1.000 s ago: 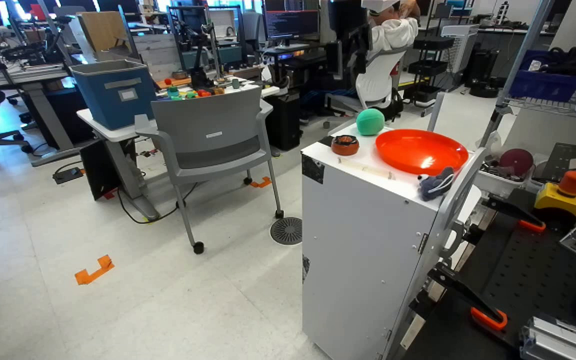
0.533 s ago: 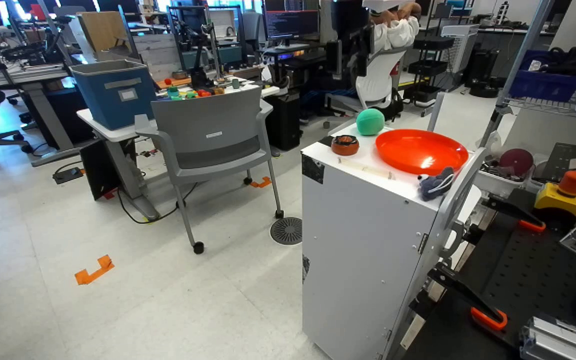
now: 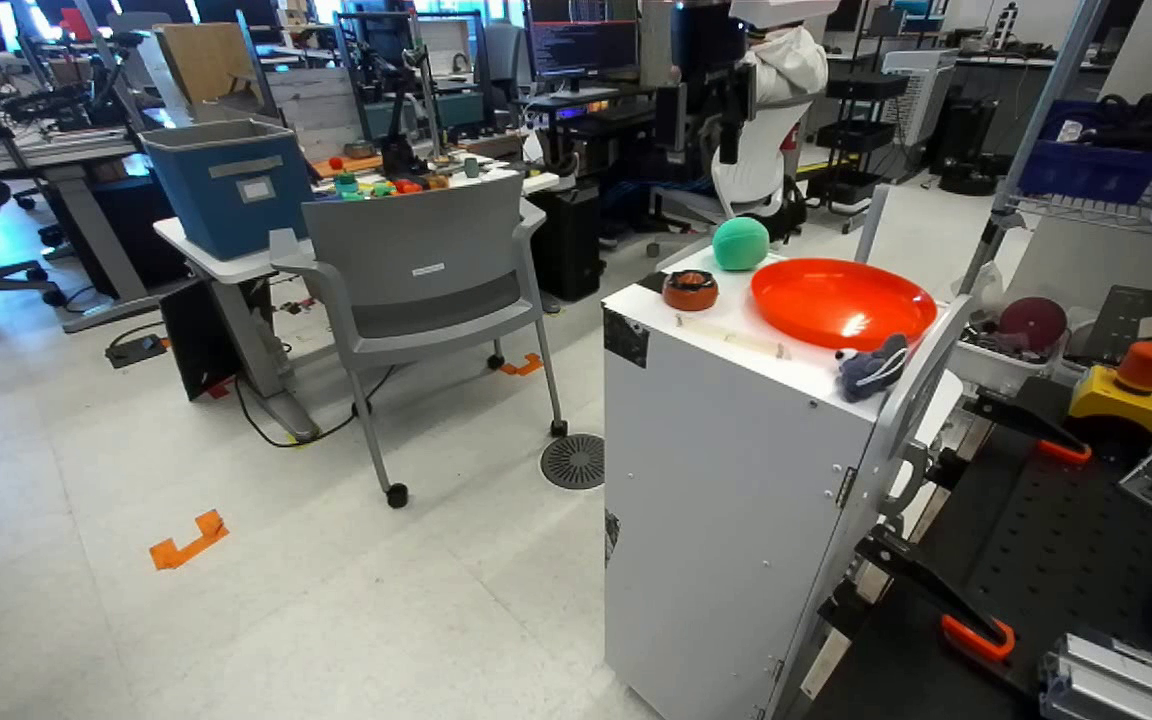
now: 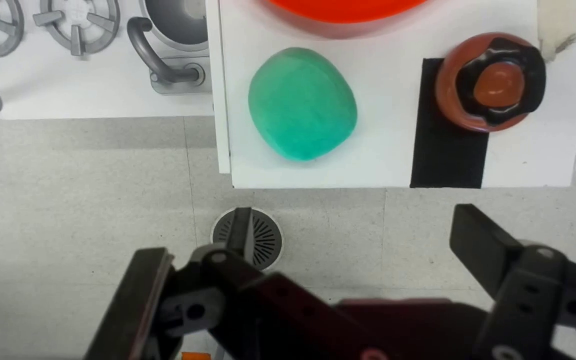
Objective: Put the green plushie on the orange plate
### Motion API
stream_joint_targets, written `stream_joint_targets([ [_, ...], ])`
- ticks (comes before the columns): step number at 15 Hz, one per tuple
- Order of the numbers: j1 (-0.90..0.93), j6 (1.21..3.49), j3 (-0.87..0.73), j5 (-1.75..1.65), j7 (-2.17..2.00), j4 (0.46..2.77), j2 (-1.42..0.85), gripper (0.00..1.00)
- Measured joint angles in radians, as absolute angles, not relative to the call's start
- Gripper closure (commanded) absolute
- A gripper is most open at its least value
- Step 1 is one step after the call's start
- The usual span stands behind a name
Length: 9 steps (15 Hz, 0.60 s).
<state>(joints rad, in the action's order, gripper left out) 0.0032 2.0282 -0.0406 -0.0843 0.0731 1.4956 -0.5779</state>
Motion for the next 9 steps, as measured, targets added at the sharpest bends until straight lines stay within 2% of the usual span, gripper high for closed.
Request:
stream_joint_targets([
  [9, -0.008, 2.029, -0.041, -0.080, 0.070, 1.538, -0.577, 0.00],
])
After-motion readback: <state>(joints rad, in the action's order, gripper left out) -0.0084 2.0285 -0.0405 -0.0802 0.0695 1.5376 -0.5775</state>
